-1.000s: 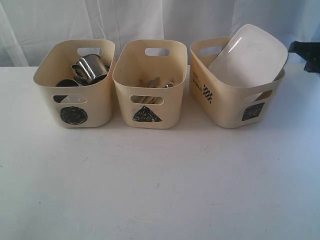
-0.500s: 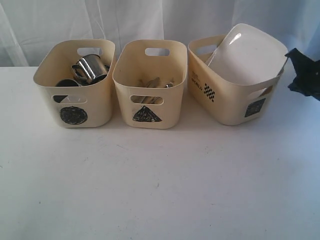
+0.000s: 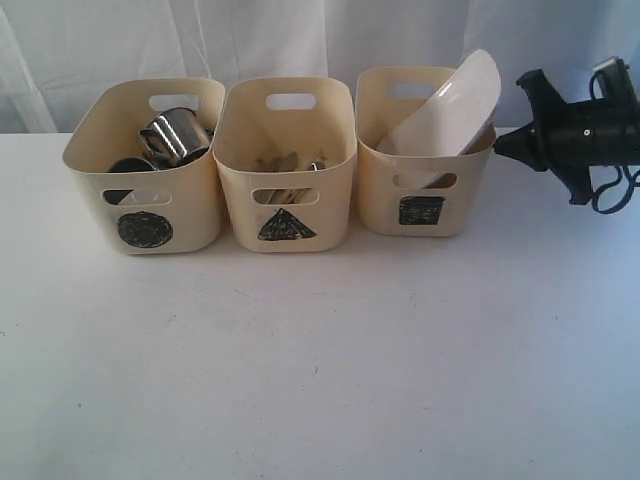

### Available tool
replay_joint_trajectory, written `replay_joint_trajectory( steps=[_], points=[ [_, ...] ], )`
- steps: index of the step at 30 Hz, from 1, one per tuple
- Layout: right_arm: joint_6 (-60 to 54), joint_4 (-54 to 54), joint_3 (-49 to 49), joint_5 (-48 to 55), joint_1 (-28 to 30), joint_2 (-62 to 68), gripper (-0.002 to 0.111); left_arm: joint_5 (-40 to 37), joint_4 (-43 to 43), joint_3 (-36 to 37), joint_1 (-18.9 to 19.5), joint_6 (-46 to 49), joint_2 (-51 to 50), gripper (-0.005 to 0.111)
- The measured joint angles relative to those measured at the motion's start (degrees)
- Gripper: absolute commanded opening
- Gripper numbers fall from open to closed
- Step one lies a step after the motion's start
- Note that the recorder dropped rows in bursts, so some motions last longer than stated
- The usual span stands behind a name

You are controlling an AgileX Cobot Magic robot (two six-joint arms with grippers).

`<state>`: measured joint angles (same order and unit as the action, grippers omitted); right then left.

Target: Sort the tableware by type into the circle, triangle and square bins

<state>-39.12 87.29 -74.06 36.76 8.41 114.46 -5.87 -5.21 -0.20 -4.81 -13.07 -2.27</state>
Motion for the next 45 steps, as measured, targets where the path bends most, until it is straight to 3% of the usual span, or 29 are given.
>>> replay_joint_trajectory(
  steps=[7,19,27,36,45],
  points=[
    [-15.82,0.0,0.0,0.35,-0.99,-8.72,0.0,0.0,0.37,0.0,0.0,0.0,0.0,0.0],
    [-20.21,-4.43,3.31,6.48,-4.78,-25.09,0.0,0.0,1.17,0.0,0.0,0.0,0.0,0.0],
    [-25.81,-5.61,19.72,1.79,-6.03,-36.26,0.0,0.0,1.16,0.0,0.0,0.0,0.0,0.0],
    [-33.06,-6.31,35.87,3.52,-6.69,-54.87,0.0,0.0,1.16,0.0,0.0,0.0,0.0,0.0],
    [-24.88,-18.92,44.06,-1.02,-6.69,-79.91,0.0,0.0,1.16,0.0,0.0,0.0,0.0,0.0]
  ],
)
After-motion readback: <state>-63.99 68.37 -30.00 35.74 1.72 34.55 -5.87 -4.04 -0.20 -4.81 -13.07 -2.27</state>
